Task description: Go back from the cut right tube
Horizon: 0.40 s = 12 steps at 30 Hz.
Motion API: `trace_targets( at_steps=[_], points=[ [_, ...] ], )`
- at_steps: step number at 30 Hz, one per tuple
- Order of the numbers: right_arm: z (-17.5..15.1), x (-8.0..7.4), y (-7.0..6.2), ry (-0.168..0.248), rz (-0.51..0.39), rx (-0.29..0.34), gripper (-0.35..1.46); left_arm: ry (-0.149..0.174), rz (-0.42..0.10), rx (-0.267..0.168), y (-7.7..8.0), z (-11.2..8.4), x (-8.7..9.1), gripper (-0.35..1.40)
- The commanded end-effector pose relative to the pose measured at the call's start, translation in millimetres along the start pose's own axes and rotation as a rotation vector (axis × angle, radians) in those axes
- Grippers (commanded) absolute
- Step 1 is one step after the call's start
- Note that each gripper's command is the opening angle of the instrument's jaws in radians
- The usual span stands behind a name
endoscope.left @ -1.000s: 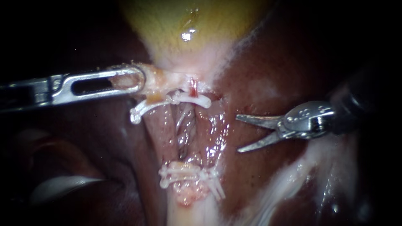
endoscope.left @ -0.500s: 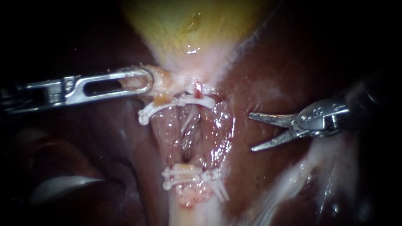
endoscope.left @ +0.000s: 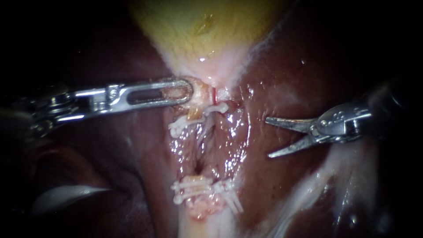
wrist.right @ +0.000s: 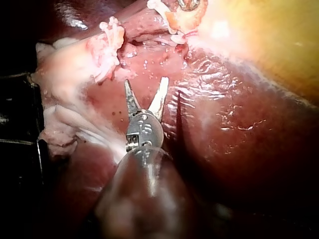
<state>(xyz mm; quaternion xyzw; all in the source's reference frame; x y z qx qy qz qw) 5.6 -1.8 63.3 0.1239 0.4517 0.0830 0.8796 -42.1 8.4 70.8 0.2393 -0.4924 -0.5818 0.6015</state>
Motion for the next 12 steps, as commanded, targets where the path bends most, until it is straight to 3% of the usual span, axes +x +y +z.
trace_targets(
  at_steps=[1, 12],
  points=[
    [-0.1, 0.1, 0.0, 0.003, 0.001, -0.001, 1.43, 0.001, -0.004, -0.001, 0.2, 0.1, 0.1, -0.35],
    [-0.4, 0.4, 0.1, 0.008, 0.004, 0.004, 1.43, 0.007, -0.004, 0.004, 0.0, 0.2, 0.2, -0.35]
  ],
)
